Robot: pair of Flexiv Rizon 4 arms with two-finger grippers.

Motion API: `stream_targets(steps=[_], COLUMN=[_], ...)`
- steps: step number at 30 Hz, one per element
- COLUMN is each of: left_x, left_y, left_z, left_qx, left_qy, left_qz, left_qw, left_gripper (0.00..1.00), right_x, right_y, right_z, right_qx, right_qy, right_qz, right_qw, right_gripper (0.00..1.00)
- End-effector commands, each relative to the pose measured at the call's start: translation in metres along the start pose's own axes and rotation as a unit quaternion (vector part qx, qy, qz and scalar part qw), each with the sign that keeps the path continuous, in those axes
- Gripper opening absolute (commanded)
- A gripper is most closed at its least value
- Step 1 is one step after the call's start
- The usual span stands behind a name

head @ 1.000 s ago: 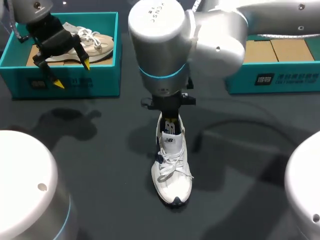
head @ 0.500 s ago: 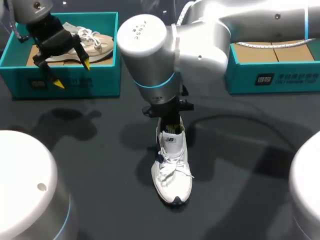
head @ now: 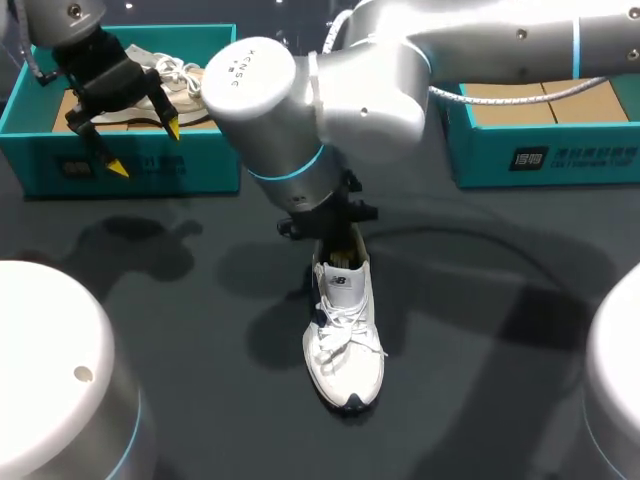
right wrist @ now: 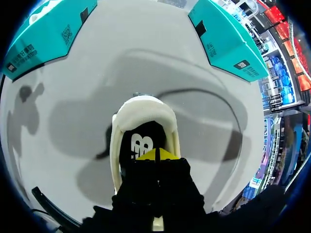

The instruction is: Take the shoe out of the shoebox, open the shoe tongue, remove and reinsert the insole, then place the shoe into the shoebox

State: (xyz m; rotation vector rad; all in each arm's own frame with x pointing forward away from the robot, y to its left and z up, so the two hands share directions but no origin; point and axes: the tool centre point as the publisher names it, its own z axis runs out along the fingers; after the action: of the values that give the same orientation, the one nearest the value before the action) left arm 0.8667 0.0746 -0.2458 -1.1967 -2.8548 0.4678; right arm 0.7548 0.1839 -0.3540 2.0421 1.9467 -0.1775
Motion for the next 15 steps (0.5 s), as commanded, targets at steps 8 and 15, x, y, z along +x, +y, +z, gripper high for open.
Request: stream_targets(steps=[8,15], left_x=[0.001,0.001], left_y=[0.0,0.0], left_z=[0.0,0.0], left_qx=[-0.001,-0.001], left_qy=[0.0,0.0], left_qz=[0.0,0.0], left_qw=[1.0,1.0], left_gripper=[1.0,1.0], right_x=[0.005,0.021], right_y=[-0.009,-0.011], right_z=[0.047,0.059], right_qx=[0.031,0.058], right_qy=[-0.023,0.011], right_qz=[0.04,0.023], right_qw=[0.998,0.998], right_gripper=[0.0,0.0])
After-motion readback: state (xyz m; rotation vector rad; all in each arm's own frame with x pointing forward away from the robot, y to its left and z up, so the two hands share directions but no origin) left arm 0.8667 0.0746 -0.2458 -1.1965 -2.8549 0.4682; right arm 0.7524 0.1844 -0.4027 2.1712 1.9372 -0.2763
